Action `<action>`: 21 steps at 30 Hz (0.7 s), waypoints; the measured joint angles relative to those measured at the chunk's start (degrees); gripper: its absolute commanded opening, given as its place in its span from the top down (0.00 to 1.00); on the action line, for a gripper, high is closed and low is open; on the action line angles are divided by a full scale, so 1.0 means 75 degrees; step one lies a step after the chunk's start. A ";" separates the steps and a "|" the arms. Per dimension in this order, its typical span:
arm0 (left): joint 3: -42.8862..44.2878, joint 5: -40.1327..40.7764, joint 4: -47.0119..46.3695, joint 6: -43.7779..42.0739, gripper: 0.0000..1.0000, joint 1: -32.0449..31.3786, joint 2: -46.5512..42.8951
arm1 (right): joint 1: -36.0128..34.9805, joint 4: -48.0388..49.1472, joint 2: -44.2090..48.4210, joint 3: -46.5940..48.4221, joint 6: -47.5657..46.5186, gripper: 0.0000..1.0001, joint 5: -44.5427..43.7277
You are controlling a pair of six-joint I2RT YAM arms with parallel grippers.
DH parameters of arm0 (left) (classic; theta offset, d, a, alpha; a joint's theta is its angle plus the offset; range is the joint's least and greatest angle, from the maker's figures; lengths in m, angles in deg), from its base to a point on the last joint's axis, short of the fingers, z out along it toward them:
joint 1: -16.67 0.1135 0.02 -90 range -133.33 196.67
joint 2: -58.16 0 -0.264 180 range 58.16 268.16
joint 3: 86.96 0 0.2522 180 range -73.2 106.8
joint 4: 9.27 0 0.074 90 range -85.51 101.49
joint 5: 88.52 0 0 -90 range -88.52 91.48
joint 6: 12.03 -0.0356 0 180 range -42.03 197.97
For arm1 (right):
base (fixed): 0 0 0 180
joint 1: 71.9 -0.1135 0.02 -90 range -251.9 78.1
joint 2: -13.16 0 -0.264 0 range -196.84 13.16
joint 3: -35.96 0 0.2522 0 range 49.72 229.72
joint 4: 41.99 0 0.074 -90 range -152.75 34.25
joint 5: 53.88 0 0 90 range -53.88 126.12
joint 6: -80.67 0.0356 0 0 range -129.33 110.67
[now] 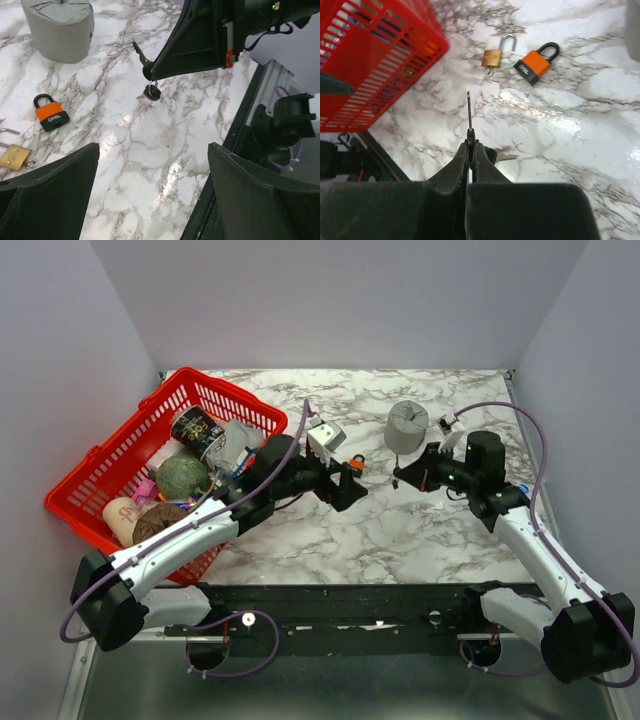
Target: Unlock with the key
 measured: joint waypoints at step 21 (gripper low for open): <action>0.4841 0.3150 0.2600 -0.0367 0.02 -0.0093 0.6067 | 0.0641 -0.0906 0.3652 -0.0705 0.0114 0.99 -0.1215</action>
